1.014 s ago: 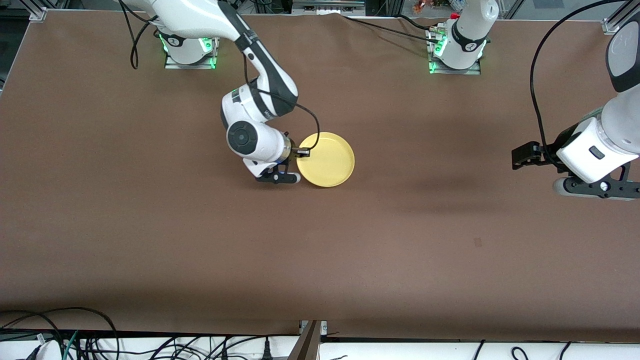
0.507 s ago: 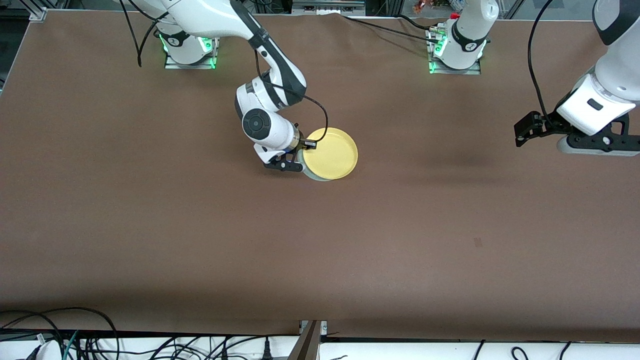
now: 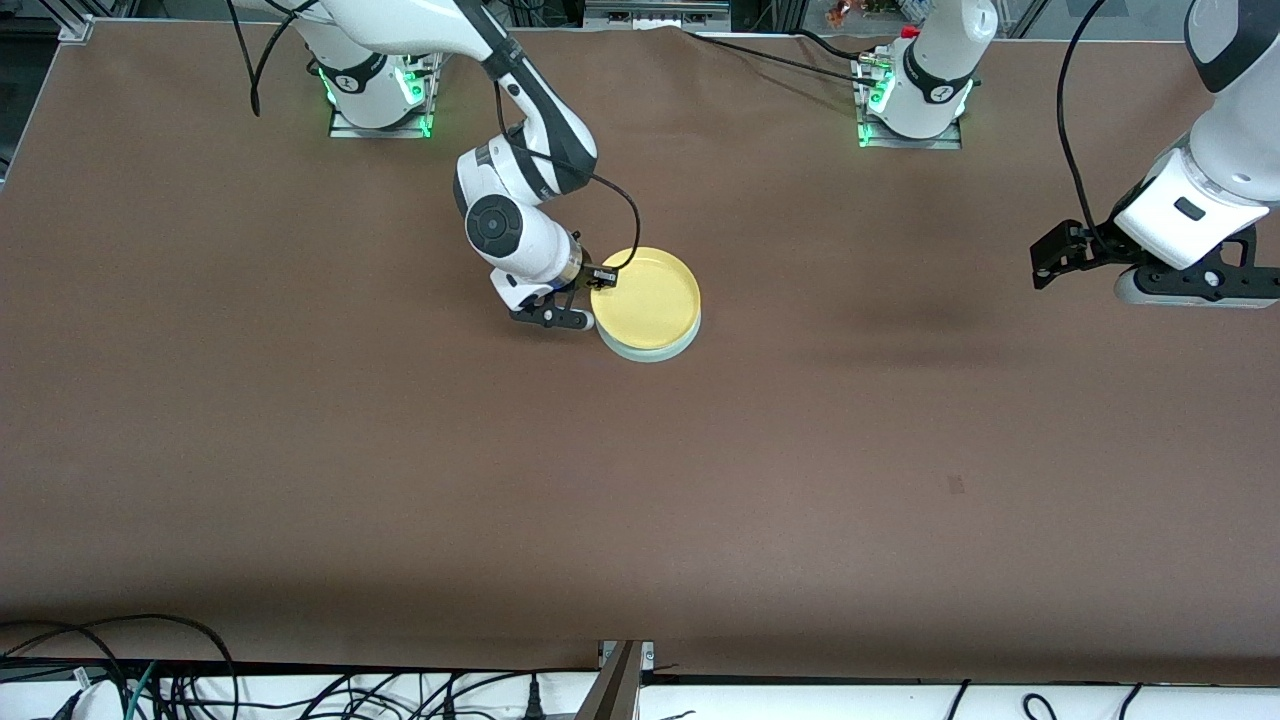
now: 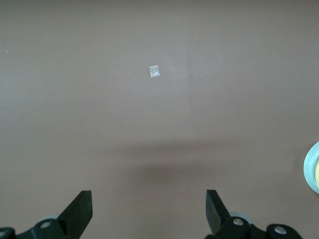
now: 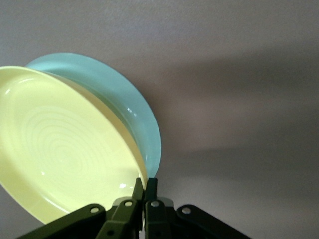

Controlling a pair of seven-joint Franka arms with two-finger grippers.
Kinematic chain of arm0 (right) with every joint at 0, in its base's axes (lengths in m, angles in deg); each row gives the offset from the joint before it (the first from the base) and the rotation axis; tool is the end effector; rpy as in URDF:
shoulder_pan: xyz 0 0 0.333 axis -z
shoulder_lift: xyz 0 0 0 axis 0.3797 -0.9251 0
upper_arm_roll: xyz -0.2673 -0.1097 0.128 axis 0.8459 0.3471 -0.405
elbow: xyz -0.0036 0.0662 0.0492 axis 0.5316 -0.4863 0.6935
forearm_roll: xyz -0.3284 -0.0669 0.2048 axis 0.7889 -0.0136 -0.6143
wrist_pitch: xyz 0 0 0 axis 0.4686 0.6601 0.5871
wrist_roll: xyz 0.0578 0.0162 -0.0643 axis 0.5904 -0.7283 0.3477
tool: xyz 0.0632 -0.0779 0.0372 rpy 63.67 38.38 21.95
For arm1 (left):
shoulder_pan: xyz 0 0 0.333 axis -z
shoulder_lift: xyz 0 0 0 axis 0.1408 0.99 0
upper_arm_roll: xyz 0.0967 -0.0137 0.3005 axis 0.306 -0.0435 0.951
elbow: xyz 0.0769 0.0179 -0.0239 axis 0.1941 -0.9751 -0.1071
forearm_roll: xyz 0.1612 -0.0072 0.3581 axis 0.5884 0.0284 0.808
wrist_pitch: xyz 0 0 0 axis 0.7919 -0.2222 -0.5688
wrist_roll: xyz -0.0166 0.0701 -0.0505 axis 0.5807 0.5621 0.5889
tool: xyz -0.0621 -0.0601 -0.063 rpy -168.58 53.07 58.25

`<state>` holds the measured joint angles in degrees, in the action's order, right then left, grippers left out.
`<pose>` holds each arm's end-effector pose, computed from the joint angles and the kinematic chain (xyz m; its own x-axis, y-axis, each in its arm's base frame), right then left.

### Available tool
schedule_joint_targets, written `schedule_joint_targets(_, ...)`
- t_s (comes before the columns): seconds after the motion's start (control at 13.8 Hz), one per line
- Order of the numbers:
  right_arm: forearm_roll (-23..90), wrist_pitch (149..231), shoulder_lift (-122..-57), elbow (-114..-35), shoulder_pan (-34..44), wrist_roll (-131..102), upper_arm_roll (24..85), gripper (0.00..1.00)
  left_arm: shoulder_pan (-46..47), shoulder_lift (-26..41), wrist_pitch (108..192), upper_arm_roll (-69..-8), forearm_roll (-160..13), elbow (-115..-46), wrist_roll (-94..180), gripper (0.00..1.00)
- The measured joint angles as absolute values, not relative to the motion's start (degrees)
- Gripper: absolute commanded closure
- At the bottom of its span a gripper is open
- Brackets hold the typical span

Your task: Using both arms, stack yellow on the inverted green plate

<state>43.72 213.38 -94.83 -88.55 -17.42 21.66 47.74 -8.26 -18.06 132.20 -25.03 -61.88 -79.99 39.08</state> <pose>0.4572 0.4042 0.2100 0.9569 -0.1603 -0.2423 -0.2095 -0.9586 -0.1930 0.5609 -0.0409 0.5664 0.9993 -0.0378 0.0029 -0.0376 -0.9983 -0.0443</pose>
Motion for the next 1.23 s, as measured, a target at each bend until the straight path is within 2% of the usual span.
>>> schedule_joint_targets(0.14, 43.72, 215.21, -95.68, -88.93, -17.43, 21.61, 47.69, 1.0, -8.26, -17.93, 132.19, -25.03, -61.88, -79.83, 39.08, 0.0)
schedule_joint_targets(0.22, 43.69, 215.46, -95.78, -88.92, -17.43, 21.6, 47.64, 0.81, -8.27, -17.67, 132.19, -25.02, -61.88, -79.47, 39.08, 0.0)
schedule_joint_targets(0.29, 43.68, 215.53, -95.76, -88.88, -17.43, 21.64, 47.62, 0.42, -8.34, -17.37, 132.2, -24.99, -61.88, -78.96, 39.08, 0.0)
schedule_joint_targets(0.36, 43.68, 215.6, -95.77, -88.87, -17.45, 21.69, 47.6, 0.41, -8.54, -17.06, 132.2, -24.96, -61.88, -78.43, 39.08, 0.0)
schedule_joint_targets(0.43, 43.68, 215.62, -95.82, -88.88, -17.53, 21.94, 47.58, 0.26, -8.89, -16.7, 132.2, -24.96, -62.07, -77.95, 39.08, 0.0)
schedule_joint_targets(0.51, 43.68, 215.63, -95.85, -88.87, -17.61, 22.43, 47.5, 0.0, -9.25, -16.34, 132.2, -24.96, -62.79, -77.61, 39.08, 0.0)
schedule_joint_targets(0.72, 43.68, 216.1, -95.64, -88.63, -17.95, 23.34, 47.37, 0.0, -9.72, -15.48, 132.2, -25.0, -64.49, -77.07, 39.06, 0.0)
schedule_joint_targets(0.87, 43.78, 214.98, -94.07, -87.0, -18.09, 23.22, 49.43, 0.0, -9.72, -15.34, 132.2, -25.21, -64.54, -76.95, 39.06, 0.0)
schedule_joint_targets(0.94, 44.26, 211.22, -92.74, -85.25, -18.14, 22.23, 52.14, 0.0, -9.72, -15.34, 132.2, -25.29, -64.54, -76.93, 39.06, 0.0)
schedule_joint_targets(1.23, 47.87, 186.27, -89.18, -72.57, -17.61, 6.7, 68.94, 0.0, -9.72, -15.34, 132.2, -25.52, -64.54, -76.86, 39.06, 0.0)
